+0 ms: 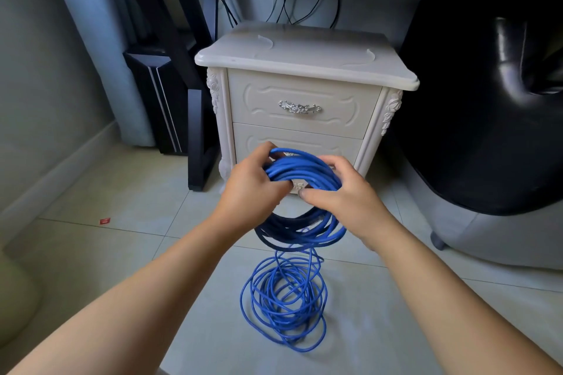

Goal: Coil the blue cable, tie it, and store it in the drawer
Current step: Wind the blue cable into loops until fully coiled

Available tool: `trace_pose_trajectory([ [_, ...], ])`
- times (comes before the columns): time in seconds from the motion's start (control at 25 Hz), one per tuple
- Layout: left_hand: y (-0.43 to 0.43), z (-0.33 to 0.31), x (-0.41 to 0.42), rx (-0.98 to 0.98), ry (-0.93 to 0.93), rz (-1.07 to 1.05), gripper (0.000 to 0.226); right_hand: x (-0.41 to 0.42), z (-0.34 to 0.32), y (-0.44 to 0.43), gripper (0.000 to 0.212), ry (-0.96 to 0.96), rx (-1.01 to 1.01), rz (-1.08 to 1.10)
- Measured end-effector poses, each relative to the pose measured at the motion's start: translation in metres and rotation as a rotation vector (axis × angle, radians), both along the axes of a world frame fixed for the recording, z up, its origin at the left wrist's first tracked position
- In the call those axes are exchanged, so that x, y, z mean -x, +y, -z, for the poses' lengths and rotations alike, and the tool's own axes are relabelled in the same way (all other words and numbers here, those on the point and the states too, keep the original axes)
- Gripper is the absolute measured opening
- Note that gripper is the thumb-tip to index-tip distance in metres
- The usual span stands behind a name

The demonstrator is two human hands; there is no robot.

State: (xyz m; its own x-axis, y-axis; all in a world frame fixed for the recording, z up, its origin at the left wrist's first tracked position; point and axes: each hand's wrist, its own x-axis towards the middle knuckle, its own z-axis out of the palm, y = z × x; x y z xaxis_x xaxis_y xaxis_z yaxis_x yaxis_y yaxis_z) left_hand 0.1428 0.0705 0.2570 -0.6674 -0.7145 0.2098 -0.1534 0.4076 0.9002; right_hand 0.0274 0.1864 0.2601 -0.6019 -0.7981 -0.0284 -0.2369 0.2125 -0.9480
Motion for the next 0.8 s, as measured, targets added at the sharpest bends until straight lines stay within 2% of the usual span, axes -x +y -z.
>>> trace_pose_trajectory([
  [0.12, -0.007, -0.002, 0.001, -0.234, 0.131, -0.131, 0.020, 0.003, 0.004, 0.004, 0.044, -0.284, 0.024, -0.064],
  [0.24, -0.011, -0.003, 0.003, -0.497, 0.299, -0.204, 0.022, -0.008, 0.017, -0.001, 0.044, -0.496, 0.089, 0.011],
  [0.32, -0.003, -0.002, 0.005, -0.585, 0.333, -0.172, 0.023, -0.011, 0.019, -0.004, 0.036, -0.578, 0.190, 0.096],
  [0.4, 0.005, 0.001, 0.006, -0.620, 0.309, -0.117, 0.023, -0.009, 0.015, -0.004, 0.024, -0.573, 0.249, 0.162],
  [0.52, 0.000, 0.000, 0.001, -0.606, 0.157, -0.006, 0.030, -0.002, 0.009, -0.005, 0.024, -0.400, 0.229, 0.245],
  [0.64, -0.013, 0.000, -0.007, -0.472, 0.052, 0.096, 0.060, 0.006, 0.010, -0.006, 0.026, -0.057, 0.125, 0.273],
  [0.72, -0.014, 0.001, -0.011, -0.181, -0.026, 0.117, 0.083, 0.007, 0.010, -0.004, 0.026, 0.166, 0.016, 0.246],
  [0.8, -0.009, 0.001, -0.011, 0.166, -0.101, 0.162, 0.089, 0.003, 0.012, -0.004, 0.024, 0.371, -0.062, 0.158],
])
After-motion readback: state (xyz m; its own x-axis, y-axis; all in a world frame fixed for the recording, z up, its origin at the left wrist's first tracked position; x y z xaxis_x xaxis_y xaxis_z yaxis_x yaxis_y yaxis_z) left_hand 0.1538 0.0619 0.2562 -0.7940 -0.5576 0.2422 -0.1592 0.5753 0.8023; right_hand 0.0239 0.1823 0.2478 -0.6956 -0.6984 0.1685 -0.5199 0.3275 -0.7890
